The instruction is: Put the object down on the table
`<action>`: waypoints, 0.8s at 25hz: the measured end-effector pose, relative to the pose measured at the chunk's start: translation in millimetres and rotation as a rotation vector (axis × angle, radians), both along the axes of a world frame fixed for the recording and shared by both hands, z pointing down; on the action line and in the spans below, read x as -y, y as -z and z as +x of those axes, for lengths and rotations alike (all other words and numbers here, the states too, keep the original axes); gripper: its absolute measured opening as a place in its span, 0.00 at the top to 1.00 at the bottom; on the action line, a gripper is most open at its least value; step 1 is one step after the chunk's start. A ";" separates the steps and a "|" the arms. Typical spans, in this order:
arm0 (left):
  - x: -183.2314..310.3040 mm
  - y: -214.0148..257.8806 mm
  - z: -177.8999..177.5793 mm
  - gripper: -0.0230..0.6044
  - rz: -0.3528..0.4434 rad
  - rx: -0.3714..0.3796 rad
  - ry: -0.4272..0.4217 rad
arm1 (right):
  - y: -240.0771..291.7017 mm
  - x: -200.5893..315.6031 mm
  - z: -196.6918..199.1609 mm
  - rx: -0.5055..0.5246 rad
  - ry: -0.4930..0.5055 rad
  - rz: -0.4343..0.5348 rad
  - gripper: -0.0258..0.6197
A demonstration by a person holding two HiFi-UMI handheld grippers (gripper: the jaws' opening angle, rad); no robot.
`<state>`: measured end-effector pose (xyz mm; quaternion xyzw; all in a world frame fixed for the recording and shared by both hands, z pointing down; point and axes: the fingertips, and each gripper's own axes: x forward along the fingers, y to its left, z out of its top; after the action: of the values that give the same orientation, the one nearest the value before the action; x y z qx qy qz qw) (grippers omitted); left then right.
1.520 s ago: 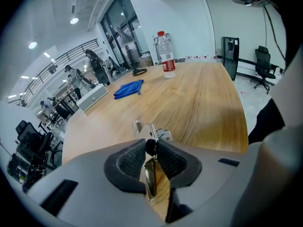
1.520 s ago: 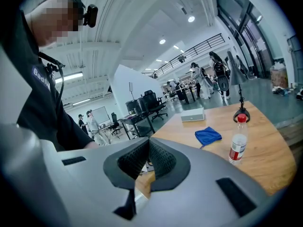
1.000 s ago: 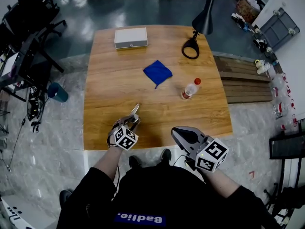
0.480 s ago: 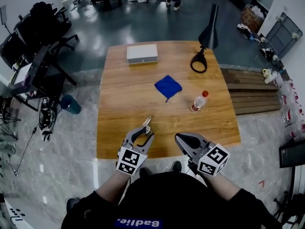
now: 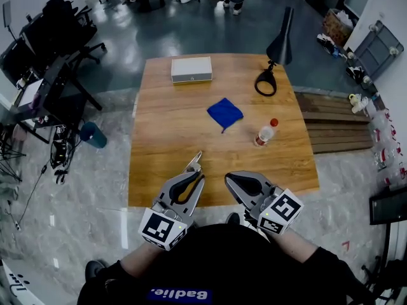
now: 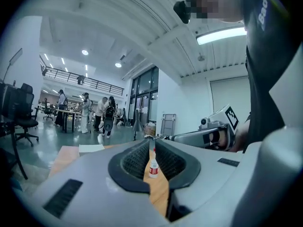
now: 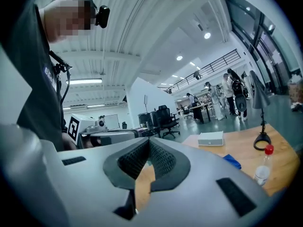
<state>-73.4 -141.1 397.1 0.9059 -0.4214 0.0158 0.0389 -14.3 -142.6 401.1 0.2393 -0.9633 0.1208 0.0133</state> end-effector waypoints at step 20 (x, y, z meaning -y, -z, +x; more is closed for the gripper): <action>-10.3 5.2 8.0 0.95 -0.036 -0.084 -0.035 | 6.6 -13.4 -15.1 -0.025 0.015 0.092 0.95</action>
<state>-65.4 -130.8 391.9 0.9121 -0.4033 -0.0140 0.0728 -29.4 -129.1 394.5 0.2341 -0.9693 0.0731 0.0153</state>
